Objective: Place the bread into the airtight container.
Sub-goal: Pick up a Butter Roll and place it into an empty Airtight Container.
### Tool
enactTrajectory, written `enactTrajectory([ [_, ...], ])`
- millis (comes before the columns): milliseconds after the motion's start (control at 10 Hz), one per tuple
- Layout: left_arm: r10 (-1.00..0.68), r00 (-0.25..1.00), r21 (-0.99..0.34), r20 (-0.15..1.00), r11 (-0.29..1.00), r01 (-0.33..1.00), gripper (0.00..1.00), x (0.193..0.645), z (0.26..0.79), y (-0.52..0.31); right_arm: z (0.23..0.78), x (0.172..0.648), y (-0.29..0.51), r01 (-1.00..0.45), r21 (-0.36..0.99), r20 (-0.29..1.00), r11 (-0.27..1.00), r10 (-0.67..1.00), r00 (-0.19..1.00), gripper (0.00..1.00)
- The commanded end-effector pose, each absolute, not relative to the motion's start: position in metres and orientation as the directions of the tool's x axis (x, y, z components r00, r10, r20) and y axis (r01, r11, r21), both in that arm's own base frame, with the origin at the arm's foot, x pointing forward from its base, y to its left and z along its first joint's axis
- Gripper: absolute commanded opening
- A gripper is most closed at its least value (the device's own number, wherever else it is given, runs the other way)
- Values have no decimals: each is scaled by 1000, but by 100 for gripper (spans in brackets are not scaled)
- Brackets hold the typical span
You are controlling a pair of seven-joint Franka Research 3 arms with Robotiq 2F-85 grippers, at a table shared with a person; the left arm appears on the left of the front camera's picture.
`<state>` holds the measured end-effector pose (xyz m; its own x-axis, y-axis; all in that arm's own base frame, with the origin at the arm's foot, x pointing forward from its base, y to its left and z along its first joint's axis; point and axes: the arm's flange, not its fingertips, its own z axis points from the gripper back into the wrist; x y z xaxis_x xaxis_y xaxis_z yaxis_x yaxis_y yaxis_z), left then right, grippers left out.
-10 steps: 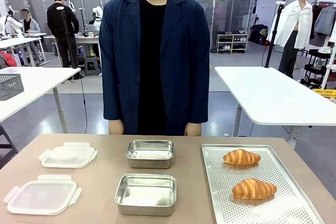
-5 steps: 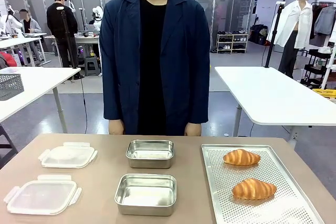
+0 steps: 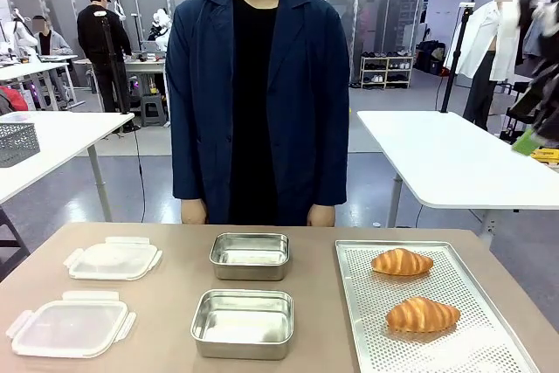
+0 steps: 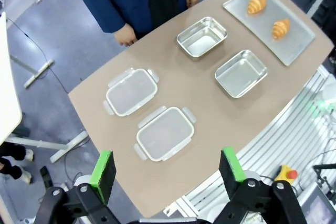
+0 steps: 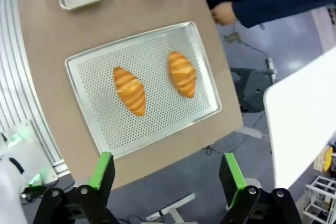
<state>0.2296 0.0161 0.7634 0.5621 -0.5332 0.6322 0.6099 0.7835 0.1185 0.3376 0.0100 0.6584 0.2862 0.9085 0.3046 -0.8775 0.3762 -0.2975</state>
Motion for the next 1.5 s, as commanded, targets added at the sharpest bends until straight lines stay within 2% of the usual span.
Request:
enactTrajectory([
  [0, -536, 559, 119, 633, 781, 614, 100, 229, 765, 16, 623, 363, 20, -915, -234, 272, 328, 926, 262, 100],
  [400, -536, 559, 119, 633, 781, 614, 100, 229, 765, 16, 523, 397, 42, -974, -130, 236, 184, 960, 150, 100],
  [700, -536, 559, 119, 633, 781, 614, 100, 229, 765, 16, 457, 412, 63, -992, -116, 139, 44, 990, 28, 100],
  [1000, -536, 559, 119, 633, 781, 614, 100, 229, 765, 16, 415, 419, 76, -997, -79, 34, 16, 999, 13, 100],
  [1400, -536, 559, 119, 633, 781, 614, 100, 229, 765, 16, 365, 423, 79, -998, -35, 4, 47, 999, 47, 100],
])
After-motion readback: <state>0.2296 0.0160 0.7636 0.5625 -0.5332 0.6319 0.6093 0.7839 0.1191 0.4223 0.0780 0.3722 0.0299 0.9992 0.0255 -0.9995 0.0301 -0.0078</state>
